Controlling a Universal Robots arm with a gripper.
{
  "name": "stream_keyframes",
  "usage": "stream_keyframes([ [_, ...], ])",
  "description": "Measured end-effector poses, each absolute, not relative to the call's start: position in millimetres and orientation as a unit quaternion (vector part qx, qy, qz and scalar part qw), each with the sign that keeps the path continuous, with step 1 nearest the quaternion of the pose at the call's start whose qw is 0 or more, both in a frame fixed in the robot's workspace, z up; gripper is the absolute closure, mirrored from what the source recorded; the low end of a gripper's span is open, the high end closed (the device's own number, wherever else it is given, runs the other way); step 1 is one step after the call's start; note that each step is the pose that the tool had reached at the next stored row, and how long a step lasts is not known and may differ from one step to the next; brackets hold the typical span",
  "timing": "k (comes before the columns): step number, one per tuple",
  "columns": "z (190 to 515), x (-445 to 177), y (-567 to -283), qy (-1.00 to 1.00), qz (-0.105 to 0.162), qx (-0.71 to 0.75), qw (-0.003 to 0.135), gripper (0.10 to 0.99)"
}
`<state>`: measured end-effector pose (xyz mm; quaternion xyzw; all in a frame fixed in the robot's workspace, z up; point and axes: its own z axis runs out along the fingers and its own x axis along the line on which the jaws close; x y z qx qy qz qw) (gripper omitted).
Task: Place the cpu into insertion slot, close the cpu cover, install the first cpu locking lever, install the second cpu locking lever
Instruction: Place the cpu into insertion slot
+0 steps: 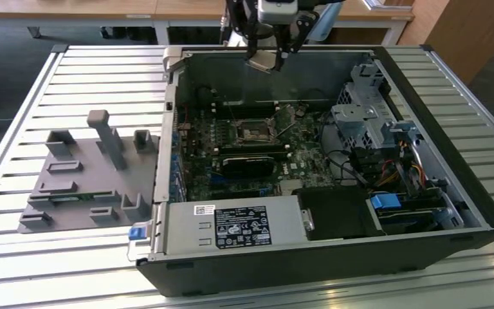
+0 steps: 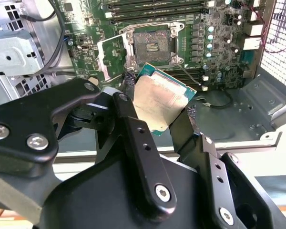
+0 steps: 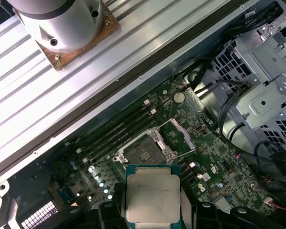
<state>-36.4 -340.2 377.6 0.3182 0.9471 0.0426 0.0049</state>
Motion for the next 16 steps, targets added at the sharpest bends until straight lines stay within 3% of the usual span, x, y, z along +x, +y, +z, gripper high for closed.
stream_keyframes([
  [16,377.6,-36.4,-340.2,0.934,0.042,0.355,0.007,0.545],
])
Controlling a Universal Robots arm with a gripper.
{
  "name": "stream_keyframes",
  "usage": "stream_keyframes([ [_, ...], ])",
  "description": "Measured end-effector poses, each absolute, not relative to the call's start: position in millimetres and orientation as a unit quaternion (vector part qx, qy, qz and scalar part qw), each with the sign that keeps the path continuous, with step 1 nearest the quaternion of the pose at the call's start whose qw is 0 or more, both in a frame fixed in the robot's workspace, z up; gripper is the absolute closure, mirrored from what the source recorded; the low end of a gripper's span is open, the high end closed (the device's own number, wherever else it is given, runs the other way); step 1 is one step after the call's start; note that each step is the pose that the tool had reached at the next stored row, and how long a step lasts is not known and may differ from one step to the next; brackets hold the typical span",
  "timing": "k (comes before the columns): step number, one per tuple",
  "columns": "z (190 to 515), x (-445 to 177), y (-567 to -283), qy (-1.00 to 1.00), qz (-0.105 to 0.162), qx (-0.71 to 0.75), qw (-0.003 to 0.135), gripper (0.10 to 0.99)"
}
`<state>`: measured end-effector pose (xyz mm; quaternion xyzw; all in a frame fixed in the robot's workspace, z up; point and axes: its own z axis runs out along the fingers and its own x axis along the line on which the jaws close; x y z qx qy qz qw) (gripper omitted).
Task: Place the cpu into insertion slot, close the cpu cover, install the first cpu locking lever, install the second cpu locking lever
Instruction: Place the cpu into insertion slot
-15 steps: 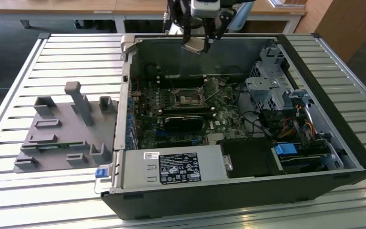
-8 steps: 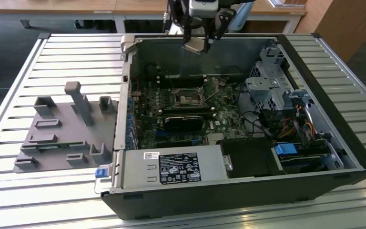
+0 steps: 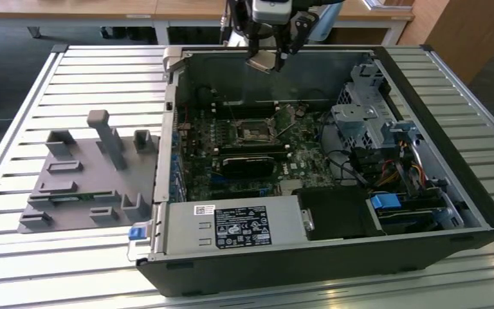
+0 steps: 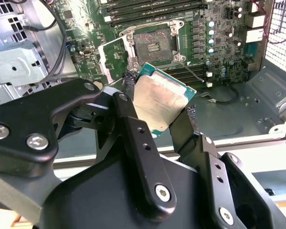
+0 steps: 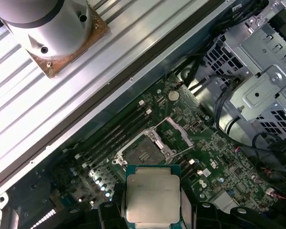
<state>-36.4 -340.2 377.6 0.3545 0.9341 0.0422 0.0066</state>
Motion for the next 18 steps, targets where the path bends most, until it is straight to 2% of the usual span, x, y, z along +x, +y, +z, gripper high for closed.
stream_keyframes([
  [18,377.5,-36.4,-340.2,0.916,0.042,0.398,0.009,0.545],
])
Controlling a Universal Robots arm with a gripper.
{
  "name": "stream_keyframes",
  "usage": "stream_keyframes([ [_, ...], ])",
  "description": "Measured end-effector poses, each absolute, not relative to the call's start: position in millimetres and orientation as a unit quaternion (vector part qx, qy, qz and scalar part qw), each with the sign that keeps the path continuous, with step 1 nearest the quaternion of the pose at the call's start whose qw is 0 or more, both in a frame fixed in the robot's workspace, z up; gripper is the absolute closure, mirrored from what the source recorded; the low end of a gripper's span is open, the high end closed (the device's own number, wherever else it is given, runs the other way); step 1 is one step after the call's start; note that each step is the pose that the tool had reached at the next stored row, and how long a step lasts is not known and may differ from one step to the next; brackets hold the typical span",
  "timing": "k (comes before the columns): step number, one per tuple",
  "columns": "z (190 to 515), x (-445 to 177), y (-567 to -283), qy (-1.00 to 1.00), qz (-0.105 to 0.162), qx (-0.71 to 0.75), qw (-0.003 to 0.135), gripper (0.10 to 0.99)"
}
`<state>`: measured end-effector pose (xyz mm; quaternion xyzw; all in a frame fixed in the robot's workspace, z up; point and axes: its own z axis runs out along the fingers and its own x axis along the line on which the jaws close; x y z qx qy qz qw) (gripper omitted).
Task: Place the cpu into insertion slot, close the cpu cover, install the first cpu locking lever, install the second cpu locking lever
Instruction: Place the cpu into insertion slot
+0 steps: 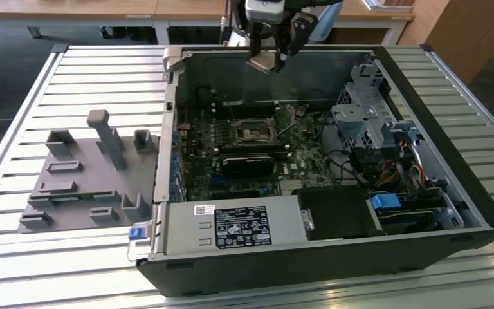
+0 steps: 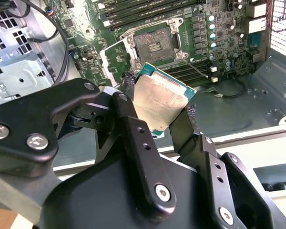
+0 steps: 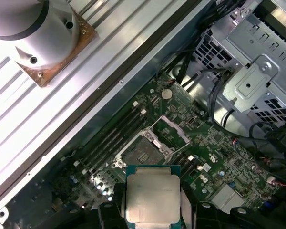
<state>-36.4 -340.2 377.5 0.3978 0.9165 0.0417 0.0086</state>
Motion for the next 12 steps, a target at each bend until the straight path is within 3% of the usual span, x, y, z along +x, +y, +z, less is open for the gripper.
stream_keyframes([
  [12,377.5,-36.4,-340.2,0.904,0.041,0.425,0.010,0.545],
])
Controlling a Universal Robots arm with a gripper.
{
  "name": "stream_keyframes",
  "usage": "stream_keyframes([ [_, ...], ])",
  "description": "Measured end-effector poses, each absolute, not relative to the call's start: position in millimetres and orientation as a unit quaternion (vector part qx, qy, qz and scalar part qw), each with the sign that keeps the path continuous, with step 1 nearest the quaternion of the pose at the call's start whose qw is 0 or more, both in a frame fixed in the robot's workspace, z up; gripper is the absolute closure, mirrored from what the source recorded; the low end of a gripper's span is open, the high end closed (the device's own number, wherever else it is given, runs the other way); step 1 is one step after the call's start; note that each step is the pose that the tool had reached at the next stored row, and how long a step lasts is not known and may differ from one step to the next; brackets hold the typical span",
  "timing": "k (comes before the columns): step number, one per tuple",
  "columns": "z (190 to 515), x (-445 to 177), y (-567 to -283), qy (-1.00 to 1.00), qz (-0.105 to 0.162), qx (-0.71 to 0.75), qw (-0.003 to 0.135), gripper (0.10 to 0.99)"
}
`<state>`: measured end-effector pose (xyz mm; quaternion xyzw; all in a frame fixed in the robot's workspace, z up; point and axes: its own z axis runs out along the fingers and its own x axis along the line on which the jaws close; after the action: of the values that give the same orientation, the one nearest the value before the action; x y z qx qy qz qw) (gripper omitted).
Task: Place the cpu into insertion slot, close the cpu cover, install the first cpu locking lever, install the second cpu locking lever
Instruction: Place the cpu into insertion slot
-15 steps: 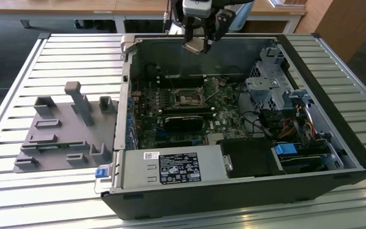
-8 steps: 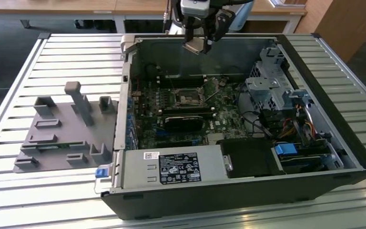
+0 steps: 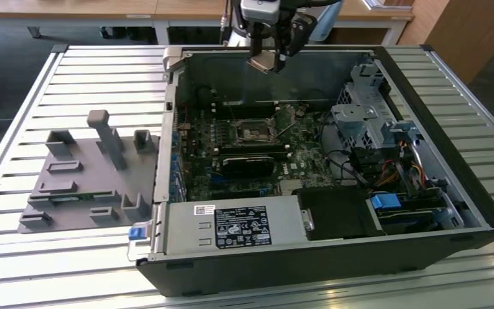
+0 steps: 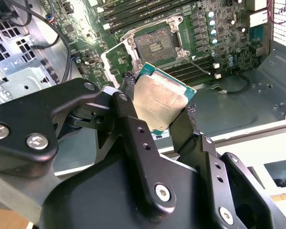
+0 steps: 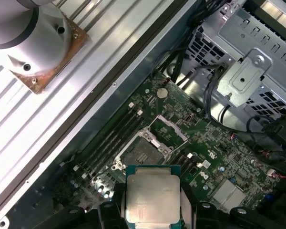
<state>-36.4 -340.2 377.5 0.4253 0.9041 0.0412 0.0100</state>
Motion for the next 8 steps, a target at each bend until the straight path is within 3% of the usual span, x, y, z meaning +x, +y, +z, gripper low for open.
stream_keyframes([
  [8,377.4,-36.4,-340.2,0.896,0.040,0.443,0.011,0.545],
])
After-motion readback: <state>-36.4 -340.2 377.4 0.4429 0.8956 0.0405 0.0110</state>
